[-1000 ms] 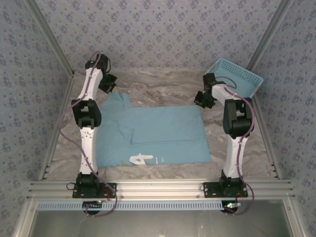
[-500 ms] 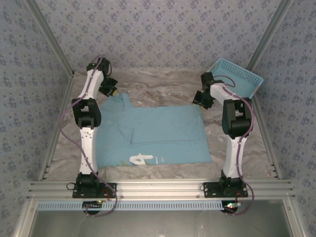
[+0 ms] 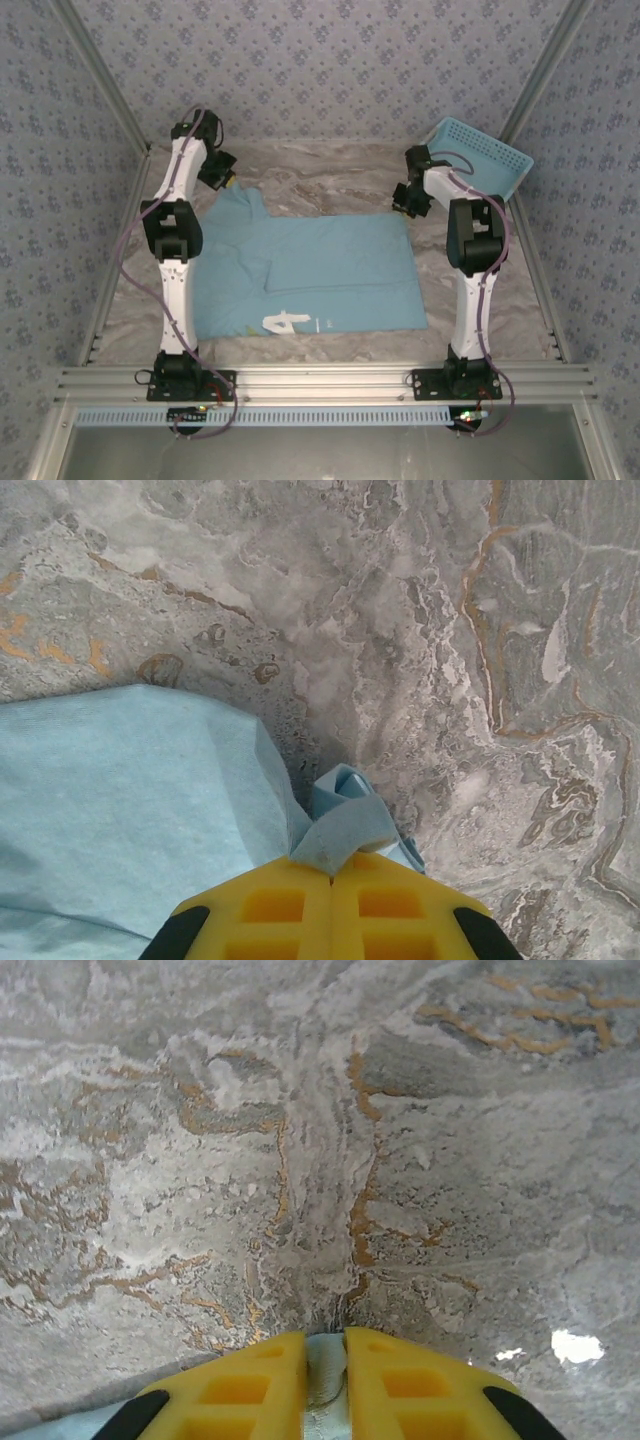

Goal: Fold and stack the t-shirts

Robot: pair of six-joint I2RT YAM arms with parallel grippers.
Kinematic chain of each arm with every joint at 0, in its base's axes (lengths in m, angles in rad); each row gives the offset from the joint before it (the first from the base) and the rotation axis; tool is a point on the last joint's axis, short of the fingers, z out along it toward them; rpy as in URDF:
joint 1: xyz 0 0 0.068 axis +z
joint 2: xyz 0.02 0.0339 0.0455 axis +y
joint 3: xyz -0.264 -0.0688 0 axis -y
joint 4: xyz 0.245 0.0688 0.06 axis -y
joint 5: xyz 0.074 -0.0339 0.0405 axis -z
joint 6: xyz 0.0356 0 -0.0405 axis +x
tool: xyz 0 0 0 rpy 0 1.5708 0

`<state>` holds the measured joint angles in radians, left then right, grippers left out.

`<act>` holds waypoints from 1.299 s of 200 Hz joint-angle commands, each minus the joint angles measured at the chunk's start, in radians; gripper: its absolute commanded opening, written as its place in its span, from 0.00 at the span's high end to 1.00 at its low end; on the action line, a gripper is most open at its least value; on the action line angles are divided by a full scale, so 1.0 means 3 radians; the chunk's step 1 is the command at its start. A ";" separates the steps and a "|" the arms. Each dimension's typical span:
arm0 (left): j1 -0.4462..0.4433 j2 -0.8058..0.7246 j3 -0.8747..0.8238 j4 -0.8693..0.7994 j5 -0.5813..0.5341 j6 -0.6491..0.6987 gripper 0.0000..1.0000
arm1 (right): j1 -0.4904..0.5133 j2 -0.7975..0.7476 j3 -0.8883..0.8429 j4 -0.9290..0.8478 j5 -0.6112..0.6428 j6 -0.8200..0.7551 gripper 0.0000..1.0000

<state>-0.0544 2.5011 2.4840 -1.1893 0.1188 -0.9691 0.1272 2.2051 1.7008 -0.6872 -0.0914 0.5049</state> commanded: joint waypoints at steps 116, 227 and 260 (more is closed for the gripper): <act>0.0000 -0.1626 -0.1800 0.0158 0.0046 0.0352 1.00 | 0.0017 -0.0676 -0.0257 -0.0039 -0.0200 -0.0193 1.00; 0.0058 -0.4159 -0.4350 0.0125 0.0130 0.0030 1.00 | -0.0076 -0.1663 -0.1476 -0.0009 0.0006 0.0067 1.00; 0.0076 -0.4564 -0.4755 -0.0014 0.0034 -0.0040 1.00 | -0.0090 -0.1883 -0.1844 -0.0004 0.0003 0.0132 1.00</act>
<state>-0.0391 1.1954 1.1301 -1.1217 0.1600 -0.9531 0.1070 1.6871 1.2236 -0.6632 -0.1150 0.5125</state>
